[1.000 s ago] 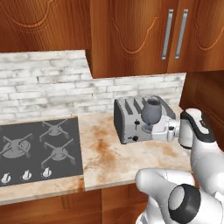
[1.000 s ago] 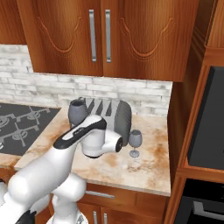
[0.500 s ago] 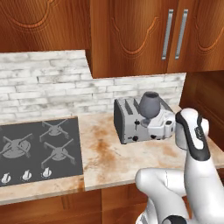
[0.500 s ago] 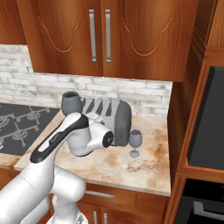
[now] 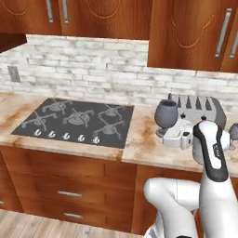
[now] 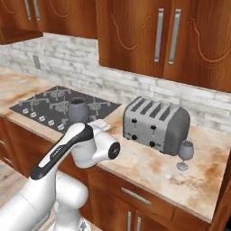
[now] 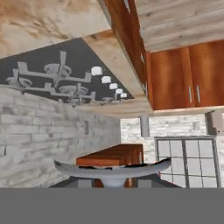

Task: Retrieve the wine glasses from the counter and place one next to each plate.

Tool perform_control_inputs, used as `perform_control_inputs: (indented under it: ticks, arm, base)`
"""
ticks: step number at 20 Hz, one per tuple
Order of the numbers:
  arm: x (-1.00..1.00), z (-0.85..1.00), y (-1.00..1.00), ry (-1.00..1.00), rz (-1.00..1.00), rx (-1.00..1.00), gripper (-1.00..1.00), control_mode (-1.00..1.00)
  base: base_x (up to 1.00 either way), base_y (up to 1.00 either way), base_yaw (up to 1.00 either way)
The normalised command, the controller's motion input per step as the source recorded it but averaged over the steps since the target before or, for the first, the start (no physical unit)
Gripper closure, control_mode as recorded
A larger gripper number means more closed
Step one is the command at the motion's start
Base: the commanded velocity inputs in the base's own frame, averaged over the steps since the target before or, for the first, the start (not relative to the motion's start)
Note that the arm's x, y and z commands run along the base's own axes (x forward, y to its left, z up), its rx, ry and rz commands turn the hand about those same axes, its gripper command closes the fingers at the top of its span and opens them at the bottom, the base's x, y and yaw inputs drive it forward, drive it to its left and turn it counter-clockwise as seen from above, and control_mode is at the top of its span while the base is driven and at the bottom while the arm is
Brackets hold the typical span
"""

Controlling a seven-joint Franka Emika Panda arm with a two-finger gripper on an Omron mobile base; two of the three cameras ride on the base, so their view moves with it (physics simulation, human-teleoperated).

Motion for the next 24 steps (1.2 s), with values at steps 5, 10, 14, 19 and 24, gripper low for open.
perform_control_inputs:
  ticks: [5, 10, 14, 19, 24]
  arm:
    - [0.0, 0.0, 0.0, 0.0, 0.0, 0.0, 1.0, 1.0]
    - [0.0, 0.0, 0.0, 0.0, 0.0, 0.0, 1.0, 1.0]
    - [0.0, 0.0, 0.0, 0.0, 0.0, 0.0, 1.0, 1.0]
    - [0.0, 0.0, 0.0, 0.0, 0.0, 0.0, 1.0, 1.0]
    - [0.0, 0.0, 0.0, 0.0, 0.0, 0.0, 1.0, 1.0]
  base:
    - [-0.08, 0.0, 1.0]
    - [-0.09, 0.0, 1.0]
    - [-0.02, 0.0, 0.97]
    - [0.58, 0.1, 0.65]
    - [0.72, 0.11, 0.64]
